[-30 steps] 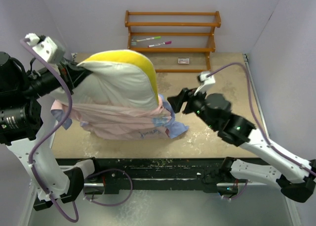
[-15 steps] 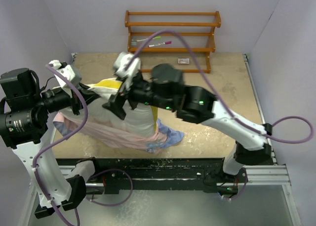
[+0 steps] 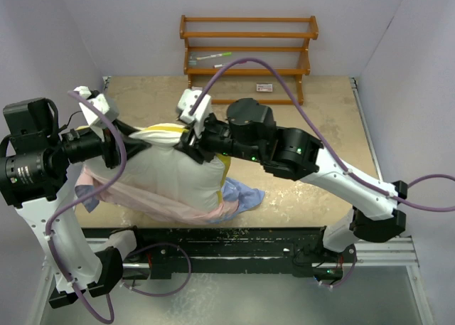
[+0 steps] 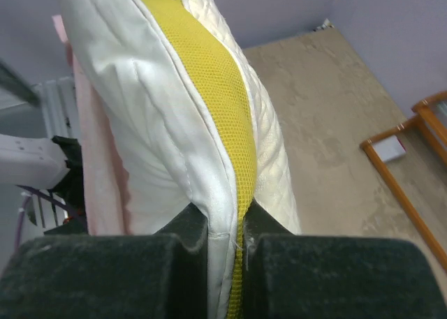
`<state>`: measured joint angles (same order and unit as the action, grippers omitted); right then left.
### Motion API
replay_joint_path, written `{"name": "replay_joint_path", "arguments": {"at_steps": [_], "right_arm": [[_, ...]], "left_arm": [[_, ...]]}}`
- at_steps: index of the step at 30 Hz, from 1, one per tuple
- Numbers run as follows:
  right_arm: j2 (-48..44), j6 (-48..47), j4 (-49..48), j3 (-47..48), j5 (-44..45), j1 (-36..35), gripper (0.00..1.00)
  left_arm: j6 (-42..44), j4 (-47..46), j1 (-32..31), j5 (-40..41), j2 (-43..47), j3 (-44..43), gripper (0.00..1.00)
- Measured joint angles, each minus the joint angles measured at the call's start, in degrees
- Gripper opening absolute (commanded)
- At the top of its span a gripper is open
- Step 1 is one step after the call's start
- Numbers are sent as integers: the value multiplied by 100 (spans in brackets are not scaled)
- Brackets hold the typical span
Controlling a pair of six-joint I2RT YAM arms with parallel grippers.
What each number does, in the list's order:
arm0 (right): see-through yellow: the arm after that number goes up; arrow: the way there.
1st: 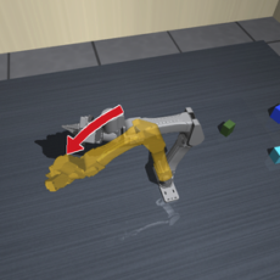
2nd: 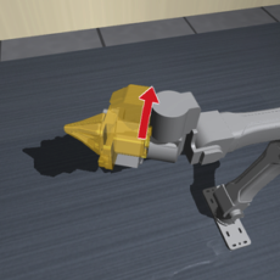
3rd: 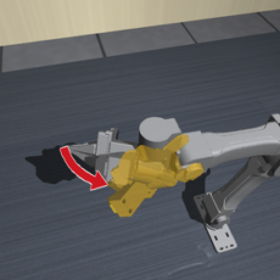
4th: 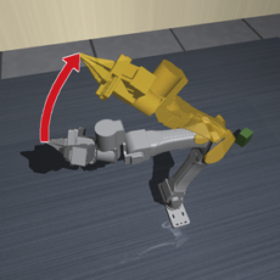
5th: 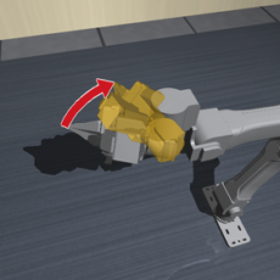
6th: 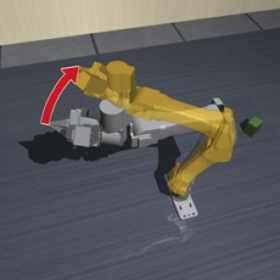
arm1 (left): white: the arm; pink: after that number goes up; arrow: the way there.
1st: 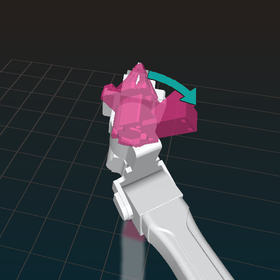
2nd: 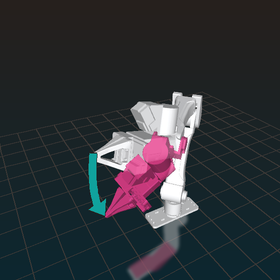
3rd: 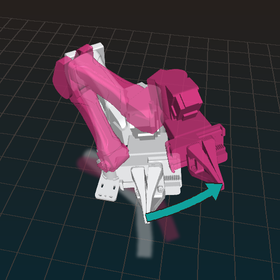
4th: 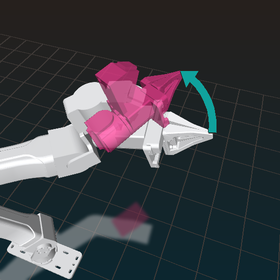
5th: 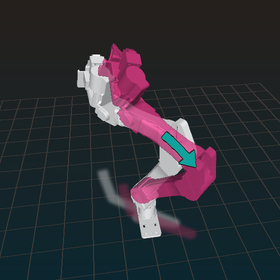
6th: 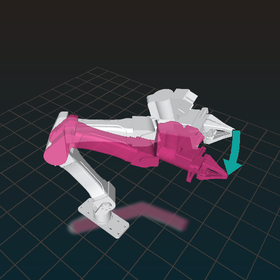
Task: Remove the pillowcase from the pillow
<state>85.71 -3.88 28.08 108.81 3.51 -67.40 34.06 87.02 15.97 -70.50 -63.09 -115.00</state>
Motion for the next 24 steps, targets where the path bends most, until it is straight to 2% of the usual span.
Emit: {"name": "replay_joint_path", "arguments": {"at_steps": [5,10,17,24], "right_arm": [[-560,168,-398,-931,-63,610,0],[-1847,199,-1191,-2310,-90,1250,0],[-2841,63,-1427,-2535,-186,1545,0],[-2933,-9,-1360,-2656,-452,1572,0]], "left_arm": [[-81,-278,2,48,76,-116,99],[127,-317,2,592,11,7,99],[640,-306,2,1191,11,557,95],[970,-656,2,1493,33,1209,95]]}}
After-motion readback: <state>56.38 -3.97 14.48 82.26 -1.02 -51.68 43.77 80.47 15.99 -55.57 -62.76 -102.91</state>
